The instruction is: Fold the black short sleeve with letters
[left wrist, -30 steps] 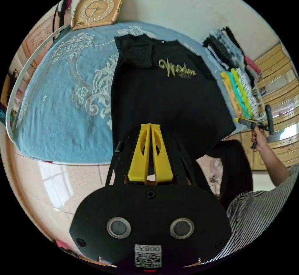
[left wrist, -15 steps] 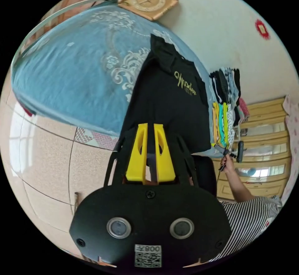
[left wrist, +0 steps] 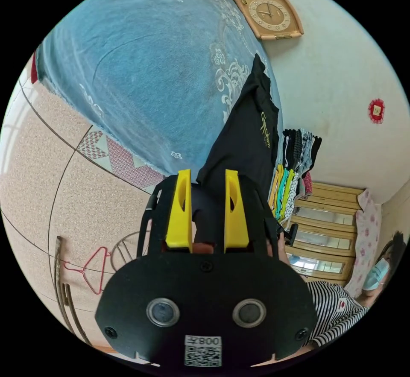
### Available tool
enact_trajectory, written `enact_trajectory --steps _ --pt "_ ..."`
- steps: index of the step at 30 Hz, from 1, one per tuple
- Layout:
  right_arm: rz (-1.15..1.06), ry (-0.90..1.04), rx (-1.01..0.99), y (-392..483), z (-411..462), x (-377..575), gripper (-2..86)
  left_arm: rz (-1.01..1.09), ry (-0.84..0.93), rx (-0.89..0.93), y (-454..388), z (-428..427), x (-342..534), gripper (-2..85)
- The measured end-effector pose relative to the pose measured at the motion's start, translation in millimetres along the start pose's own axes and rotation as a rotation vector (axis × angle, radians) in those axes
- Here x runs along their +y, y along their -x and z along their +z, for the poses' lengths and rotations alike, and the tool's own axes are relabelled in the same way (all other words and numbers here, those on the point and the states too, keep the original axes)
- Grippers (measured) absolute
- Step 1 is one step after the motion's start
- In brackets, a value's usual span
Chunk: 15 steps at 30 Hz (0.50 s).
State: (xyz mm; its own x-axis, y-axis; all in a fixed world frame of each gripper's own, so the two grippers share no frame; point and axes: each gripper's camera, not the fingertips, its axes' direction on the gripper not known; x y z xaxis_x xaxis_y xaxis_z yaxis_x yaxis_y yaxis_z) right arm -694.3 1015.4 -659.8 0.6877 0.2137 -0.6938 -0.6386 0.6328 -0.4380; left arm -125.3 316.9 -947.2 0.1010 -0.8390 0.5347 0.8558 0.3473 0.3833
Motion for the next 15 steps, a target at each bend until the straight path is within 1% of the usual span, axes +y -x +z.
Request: enact_trajectory --steps 9,15 --pt "0.008 0.020 0.005 -10 -9 11 7.6 0.033 0.068 -0.011 15 -9 18 8.9" --pt "0.007 0.011 0.101 -2 -17 21 7.7 0.036 0.056 0.027 26 -23 41 4.5"
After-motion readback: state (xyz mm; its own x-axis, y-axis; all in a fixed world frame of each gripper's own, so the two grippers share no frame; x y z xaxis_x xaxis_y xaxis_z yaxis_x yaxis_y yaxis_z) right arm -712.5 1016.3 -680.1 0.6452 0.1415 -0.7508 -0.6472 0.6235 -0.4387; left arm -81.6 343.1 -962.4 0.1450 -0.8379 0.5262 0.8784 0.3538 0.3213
